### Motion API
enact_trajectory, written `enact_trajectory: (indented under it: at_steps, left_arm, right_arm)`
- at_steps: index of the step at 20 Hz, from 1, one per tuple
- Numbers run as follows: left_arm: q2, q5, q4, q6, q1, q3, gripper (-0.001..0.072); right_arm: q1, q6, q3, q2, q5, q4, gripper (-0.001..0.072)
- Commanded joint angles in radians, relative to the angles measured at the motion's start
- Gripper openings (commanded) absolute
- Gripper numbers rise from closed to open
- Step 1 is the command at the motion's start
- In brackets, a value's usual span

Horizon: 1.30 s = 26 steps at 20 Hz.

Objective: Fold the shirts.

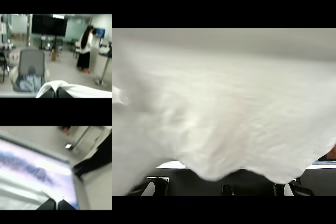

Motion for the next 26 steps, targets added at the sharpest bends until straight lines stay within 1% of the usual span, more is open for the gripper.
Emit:
enact_trajectory:
  at_steps: [1,2,3,4,5,6,8,9,10,11,12,13,14,15,18,19,21,23,25,26]
  left_arm:
    - [-0.115,-0.183,0.018,0.067,0.0,-0.091,0.0026]
    - [-0.167,-0.223,0.019,0.098,0.0,-0.167,0.0025]
    - [-0.225,-0.248,0.018,0.129,0.0,-0.268,0.0025]
    - [-0.278,-0.245,0.018,0.154,0.0,-0.374,0.0026]
    - [-0.333,-0.22,0.018,0.176,-0.001,-0.492,0.0025]
    - [-0.386,-0.177,0.017,0.177,-0.002,-0.592,0.0026]
    - [-0.502,-0.054,0.014,0.2,-0.013,-0.742,0.0027]
    - [-0.566,0.01,0.007,0.199,-0.019,-0.778,0.0027]
    - [-0.626,0.055,-0.012,0.2,-0.026,-0.786,0.0027]
    - [-0.685,0.107,-0.04,0.204,-0.032,-0.78,0.0027]
    - [-0.731,0.159,-0.068,0.23,-0.039,-0.771,0.0028]
    - [-0.772,0.218,-0.097,0.25,-0.047,-0.762,0.0028]
    - [-0.808,0.267,-0.119,0.251,-0.055,-0.75,0.0028]
    - [-0.842,0.311,-0.137,0.251,-0.064,-0.735,0.0028]
    - [-0.908,0.418,-0.16,0.252,-0.093,-0.706,0.0028]
    - [-0.92,0.433,-0.159,0.252,-0.098,-0.692,0.0028]
    - [-0.916,0.42,-0.159,0.256,-0.096,-0.66,0.0028]
    - [-0.9,0.319,-0.156,0.286,-0.09,-0.616,0.0027]
    - [-0.882,0.163,-0.137,0.283,-0.088,-0.602,0.0027]
    - [-0.88,0.066,-0.103,0.261,-0.089,-0.602,0.0027]
  right_arm:
    - [0.001,-0.013,-0.071,-0.183,0.254,0.043,0.0041]
    - [0.002,-0.037,-0.148,-0.257,0.253,0.076,0.0041]
    - [0.013,-0.044,-0.241,-0.325,0.208,0.07,0.0041]
    - [0.035,-0.041,-0.328,-0.383,0.139,0.038,0.0041]
    - [0.07,-0.027,-0.414,-0.448,0.055,0.037,0.0042]
    - [0.106,-0.013,-0.473,-0.512,-0.026,0.049,0.0042]
    - [0.188,0.002,-0.518,-0.658,-0.206,0.053,0.0043]
    - [0.22,0.003,-0.51,-0.727,-0.32,0.05,0.0043]
    - [0.239,0.031,-0.501,-0.777,-0.427,0.049,0.0044]
    - [0.249,0.085,-0.492,-0.821,-0.538,0.051,0.0044]
    - [0.253,0.15,-0.485,-0.853,-0.645,0.058,0.0043]
    - [0.253,0.193,-0.484,-0.875,-0.733,0.071,0.0043]
    - [0.253,0.222,-0.484,-0.895,-0.806,0.078,0.0043]
    - [0.253,0.234,-0.484,-0.916,-0.866,0.079,0.0043]
    - [0.253,0.233,-0.484,-0.964,-0.935,0.082,0.0043]
    - [0.253,0.232,-0.484,-0.966,-0.944,0.081,0.0043]
    - [0.25,0.221,-0.484,-0.947,-0.948,0.069,0.0043]
    - [0.25,0.206,-0.484,-0.909,-0.88,0.058,0.0043]
    - [0.251,0.193,-0.484,-0.885,-0.734,0.058,0.0043]
    - [0.251,0.162,-0.484,-0.881,-0.65,0.058,0.0043]
